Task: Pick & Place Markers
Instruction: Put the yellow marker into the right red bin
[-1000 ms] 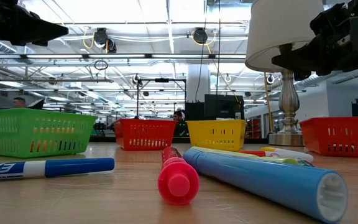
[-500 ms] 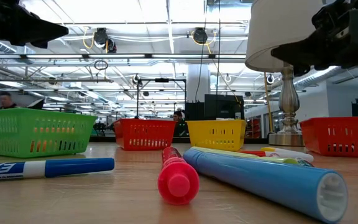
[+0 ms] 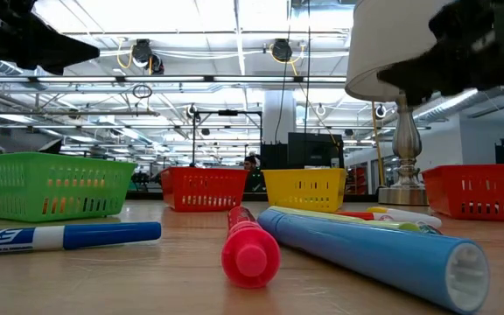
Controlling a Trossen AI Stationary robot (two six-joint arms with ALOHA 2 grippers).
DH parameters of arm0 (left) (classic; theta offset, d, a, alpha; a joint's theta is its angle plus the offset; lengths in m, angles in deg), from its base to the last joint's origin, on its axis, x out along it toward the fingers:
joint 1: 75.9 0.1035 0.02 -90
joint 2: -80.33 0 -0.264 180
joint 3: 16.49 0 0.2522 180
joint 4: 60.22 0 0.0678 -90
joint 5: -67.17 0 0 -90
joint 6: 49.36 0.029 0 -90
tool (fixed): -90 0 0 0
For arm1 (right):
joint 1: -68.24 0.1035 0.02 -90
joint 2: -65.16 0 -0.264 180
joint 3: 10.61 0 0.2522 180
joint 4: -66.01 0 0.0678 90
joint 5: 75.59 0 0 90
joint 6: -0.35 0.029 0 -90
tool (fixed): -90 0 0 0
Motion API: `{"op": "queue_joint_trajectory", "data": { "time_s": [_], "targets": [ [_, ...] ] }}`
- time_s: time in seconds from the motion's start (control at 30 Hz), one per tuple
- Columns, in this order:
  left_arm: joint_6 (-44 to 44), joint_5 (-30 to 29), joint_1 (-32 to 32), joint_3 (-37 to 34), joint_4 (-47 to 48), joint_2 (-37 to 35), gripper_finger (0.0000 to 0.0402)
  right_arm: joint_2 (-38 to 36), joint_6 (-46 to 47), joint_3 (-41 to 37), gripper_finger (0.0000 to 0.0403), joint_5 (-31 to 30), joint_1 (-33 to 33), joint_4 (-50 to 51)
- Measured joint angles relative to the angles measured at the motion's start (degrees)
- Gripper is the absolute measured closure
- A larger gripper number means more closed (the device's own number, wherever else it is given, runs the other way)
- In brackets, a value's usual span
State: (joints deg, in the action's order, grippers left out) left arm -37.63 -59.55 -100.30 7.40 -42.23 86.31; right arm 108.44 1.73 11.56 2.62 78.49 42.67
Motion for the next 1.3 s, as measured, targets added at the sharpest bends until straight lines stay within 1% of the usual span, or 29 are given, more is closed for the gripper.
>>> {"op": "queue_joint_trajectory", "data": {
  "time_s": [0.13,0.23,0.33,0.43,0.63,0.7,0.87,0.93,1.0,1.07,1.3],
  "targets": [
    [0.2,-1.2,0.0,0.0,0.1,0.0,0.0366,4.9,-3.3,4.3,0.0403,-0.1,2.9,2.6],
    [-0.2,-2.8,0.0,0.0,0.0,0.0,0.0366,9.0,-4.0,7.9,0.0403,-0.2,4.6,4.7],
    [-0.4,-3.6,0.0,0.0,-0.2,0.0,0.0366,14.0,-2.9,12.8,0.0403,-0.2,6.1,10.8],
    [-1.5,-3.8,0.0,0.0,-1.0,0.0,0.0366,19.7,-0.9,20.0,0.0403,-0.9,7.2,20.8],
    [-3.2,-3.8,0.0,0.0,-1.9,0.0,0.0366,32.0,5.9,35.2,0.0403,-8.2,9.2,42.8],
    [-4.2,-3.8,0.0,0.0,-1.9,0.0,0.0366,35.5,9.9,40.5,0.0403,-9.2,10.3,50.1],
    [-5.0,-3.8,0.0,0.0,-1.9,0.0,0.0366,43.4,21.4,53.4,0.0403,-9.7,12.6,71.6],
    [-5.1,-3.8,0.0,0.0,-1.9,0.0,0.0366,45.7,25.0,57.4,0.0403,-12.0,13.7,77.2],
    [-6.0,-3.8,0.0,0.0,-1.8,0.0,0.0366,47.5,27.8,60.2,0.0403,-13.6,14.7,80.7],
    [-6.9,-3.8,0.0,0.0,-1.4,0.0,0.0366,48.9,30.3,61.7,0.0403,-13.7,15.1,82.6],
    [-7.9,-3.7,0.0,0.0,-1.3,0.0,0.0366,50.4,33.9,62.0,0.0403,-13.6,15.1,83.9]
  ]
}}
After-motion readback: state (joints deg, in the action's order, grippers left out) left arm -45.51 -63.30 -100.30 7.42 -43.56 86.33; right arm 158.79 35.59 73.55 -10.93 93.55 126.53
